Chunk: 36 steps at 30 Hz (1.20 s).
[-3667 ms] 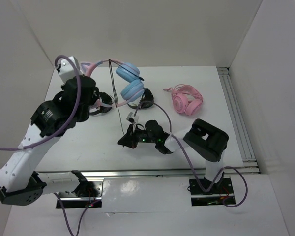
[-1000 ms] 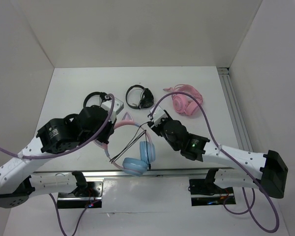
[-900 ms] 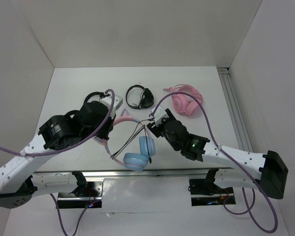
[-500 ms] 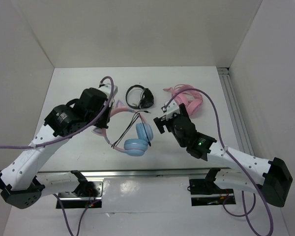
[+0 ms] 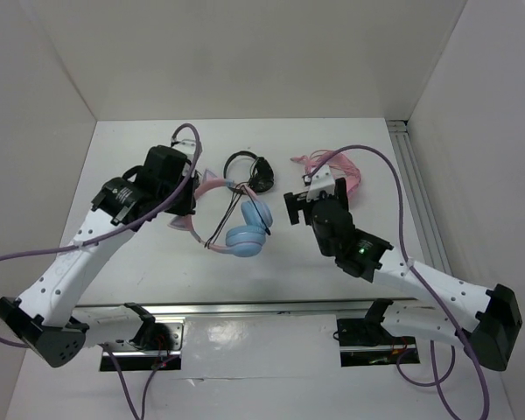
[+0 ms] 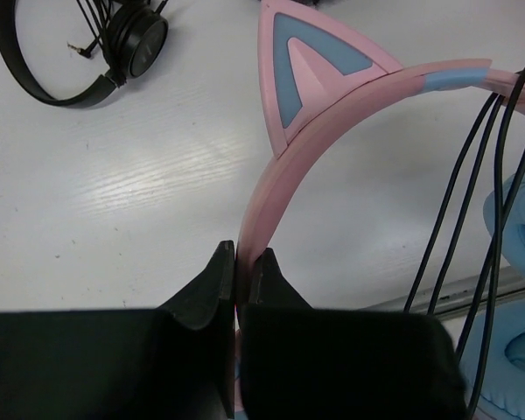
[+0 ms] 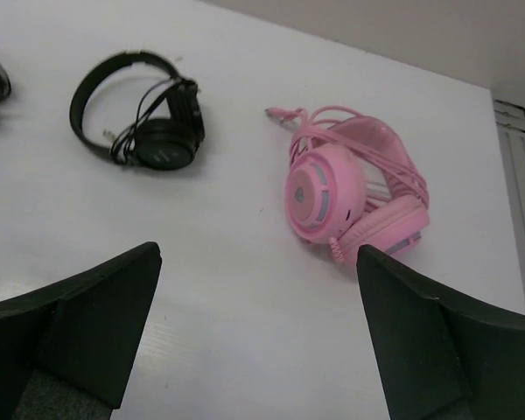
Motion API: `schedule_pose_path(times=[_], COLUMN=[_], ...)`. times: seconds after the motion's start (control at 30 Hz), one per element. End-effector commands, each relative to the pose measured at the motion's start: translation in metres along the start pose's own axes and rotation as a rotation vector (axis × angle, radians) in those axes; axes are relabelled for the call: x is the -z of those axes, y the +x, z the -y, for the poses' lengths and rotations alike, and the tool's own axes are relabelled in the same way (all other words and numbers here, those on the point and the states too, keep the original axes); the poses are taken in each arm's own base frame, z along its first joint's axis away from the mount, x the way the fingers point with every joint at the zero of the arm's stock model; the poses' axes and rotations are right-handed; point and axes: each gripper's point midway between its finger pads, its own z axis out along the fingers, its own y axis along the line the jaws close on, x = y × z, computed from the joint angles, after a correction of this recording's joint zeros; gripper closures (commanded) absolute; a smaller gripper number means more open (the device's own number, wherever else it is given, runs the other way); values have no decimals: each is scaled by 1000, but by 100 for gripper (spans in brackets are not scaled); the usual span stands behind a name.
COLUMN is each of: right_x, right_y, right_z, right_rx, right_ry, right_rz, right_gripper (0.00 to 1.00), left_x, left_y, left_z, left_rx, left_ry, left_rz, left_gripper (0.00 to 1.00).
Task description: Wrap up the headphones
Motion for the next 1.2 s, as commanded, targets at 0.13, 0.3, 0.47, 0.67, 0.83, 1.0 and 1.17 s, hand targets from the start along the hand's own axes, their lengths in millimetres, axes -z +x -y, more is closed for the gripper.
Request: schedule_pose_path(times=[0.13,0.3,0.47,0.67,0.83,1.0,1.17], right_x=[20,28,36,49,60,69,73], right_y=[-50,-48,-48,-64,-79,-86,-92], right_z=[57,49,44,50,46,48,43], right_rx=[-147,-147,-201,-276,-337,-376,-396], right_ry=[289,270,197,161,80,41,-12], right_rz=[-15,-38,-11,6,26,51,65], right_gripper=[0,0,0,0,0,0,0], left_x=[-42,-67,-89,-101,-111,-122,-137], left_y=[-6,2,15,25,33,45,56], left_z=[-5,2,24,29,27,38,41], left_rx=[200,281,279,279,294,306,327], left_ry=[-83,-84,-68,-122,-138,-126,-154], left_rz=[69,75,30,13,7,-22,-28], left_gripper=[100,100,100,100,100,100,100])
